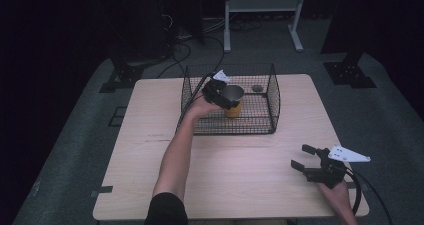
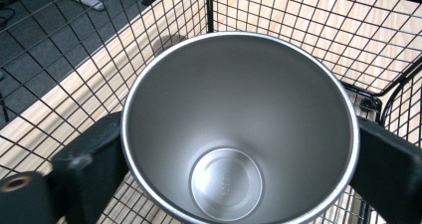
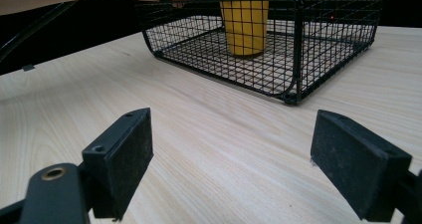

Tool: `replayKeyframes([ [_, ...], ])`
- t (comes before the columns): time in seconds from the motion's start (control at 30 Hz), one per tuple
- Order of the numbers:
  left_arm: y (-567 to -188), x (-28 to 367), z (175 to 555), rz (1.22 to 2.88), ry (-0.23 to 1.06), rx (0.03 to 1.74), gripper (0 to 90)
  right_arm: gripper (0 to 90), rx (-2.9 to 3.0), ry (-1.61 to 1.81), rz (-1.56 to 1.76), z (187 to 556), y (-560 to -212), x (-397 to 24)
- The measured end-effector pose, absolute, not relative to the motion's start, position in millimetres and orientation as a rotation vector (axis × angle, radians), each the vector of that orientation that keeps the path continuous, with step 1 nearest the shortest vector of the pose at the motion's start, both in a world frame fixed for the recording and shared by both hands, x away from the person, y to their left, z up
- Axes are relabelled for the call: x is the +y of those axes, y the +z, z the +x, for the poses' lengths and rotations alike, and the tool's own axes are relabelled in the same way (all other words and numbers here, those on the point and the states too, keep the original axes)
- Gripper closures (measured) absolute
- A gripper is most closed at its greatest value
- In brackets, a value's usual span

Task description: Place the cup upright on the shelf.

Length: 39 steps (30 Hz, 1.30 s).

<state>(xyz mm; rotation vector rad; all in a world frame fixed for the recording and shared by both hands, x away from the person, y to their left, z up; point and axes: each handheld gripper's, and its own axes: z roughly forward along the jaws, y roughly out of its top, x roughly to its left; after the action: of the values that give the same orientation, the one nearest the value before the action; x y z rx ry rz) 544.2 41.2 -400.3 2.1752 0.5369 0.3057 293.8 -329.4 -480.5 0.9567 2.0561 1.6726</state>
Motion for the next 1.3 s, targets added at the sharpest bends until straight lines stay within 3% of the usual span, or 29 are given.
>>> replayKeyframes([
  [1.3, -359, 50, 515, 2.028, 0.347, 0.443, 2.4, 15.6, 2.035, 1.67, 0.972, 293, -481, -332],
])
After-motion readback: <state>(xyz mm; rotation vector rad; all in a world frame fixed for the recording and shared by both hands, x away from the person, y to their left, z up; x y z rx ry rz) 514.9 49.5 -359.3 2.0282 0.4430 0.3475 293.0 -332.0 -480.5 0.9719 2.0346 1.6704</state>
